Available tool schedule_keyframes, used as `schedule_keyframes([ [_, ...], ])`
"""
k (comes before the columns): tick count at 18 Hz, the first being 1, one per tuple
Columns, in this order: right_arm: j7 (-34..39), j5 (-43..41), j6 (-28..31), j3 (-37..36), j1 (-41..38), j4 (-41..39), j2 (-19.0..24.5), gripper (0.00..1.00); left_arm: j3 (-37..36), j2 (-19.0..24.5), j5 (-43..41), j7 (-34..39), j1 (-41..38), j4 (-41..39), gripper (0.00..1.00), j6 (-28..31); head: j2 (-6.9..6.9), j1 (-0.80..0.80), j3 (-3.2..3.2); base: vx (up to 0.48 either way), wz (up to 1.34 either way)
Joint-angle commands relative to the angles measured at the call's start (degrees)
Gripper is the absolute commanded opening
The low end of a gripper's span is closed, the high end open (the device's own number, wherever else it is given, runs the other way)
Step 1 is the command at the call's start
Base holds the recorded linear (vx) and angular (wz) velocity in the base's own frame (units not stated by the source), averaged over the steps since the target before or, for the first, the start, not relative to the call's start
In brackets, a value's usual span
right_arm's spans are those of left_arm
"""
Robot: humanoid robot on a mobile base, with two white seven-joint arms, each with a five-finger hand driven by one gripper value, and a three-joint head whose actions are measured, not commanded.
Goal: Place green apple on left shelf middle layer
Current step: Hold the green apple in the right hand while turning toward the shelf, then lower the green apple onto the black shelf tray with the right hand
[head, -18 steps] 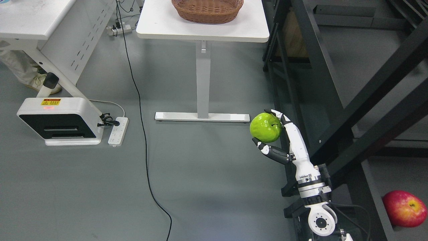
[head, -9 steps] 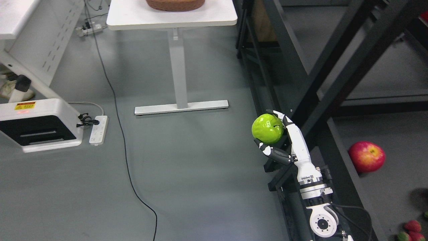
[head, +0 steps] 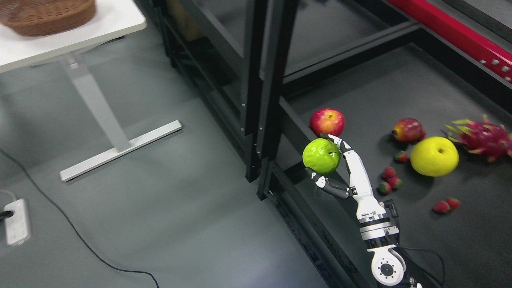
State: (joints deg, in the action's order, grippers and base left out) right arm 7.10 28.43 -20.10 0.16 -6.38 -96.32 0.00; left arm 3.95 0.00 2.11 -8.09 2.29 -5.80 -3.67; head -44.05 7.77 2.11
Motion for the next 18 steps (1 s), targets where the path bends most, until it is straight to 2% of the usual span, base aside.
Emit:
schedule_keyframes([
  [1, 0.0, 0.0, 0.5, 0.3, -0.3, 0.0, -1.0, 0.01, 0.0, 1.0, 0.0, 0.0, 0.0, 0.0, 1.0, 0.4, 0.0, 0.0, 0.0, 0.01, -0.99],
  [3, -0.1, 0.0, 2.0, -0.2, -0.1, 0.0, -1.0, 0.01, 0.0, 1.0, 0.0, 0.0, 0.0, 0.0, 1.0, 0.4, 0.0, 0.0, 0.0, 0.027, -0.96],
  [8, 0.1, 0.7, 11.6, -9.4, 5.8, 0.7, -1.0, 0.01, 0.0, 1.0, -0.1, 0.0, 0.0, 0.0, 1.0, 0.3, 0.01, 0.0, 0.0, 0.077, -0.83],
  [12, 0.0, 0.9, 13.0, -10.8, 6.5, 2.2, -2.5, 0.01, 0.0, 1.0, 0.0, 0.0, 0.0, 0.0, 1.0, 0.3, 0.01, 0.0, 0.0, 0.112, -0.59],
  [15, 0.0, 1.2, 16.8, -12.0, 8.2, 5.3, -3.4, 0.01, 0.0, 1.0, 0.0, 0.0, 0.0, 0.0, 1.0, 0.3, 0.01, 0.0, 0.0, 0.127, -0.53],
  [18, 0.0, 2.2, 18.1, -11.9, 10.1, 11.6, -4.7, 0.01, 0.0, 1.0, 0.0, 0.0, 0.0, 0.0, 1.0, 0.4, 0.01, 0.0, 0.0, 0.135, -0.44],
])
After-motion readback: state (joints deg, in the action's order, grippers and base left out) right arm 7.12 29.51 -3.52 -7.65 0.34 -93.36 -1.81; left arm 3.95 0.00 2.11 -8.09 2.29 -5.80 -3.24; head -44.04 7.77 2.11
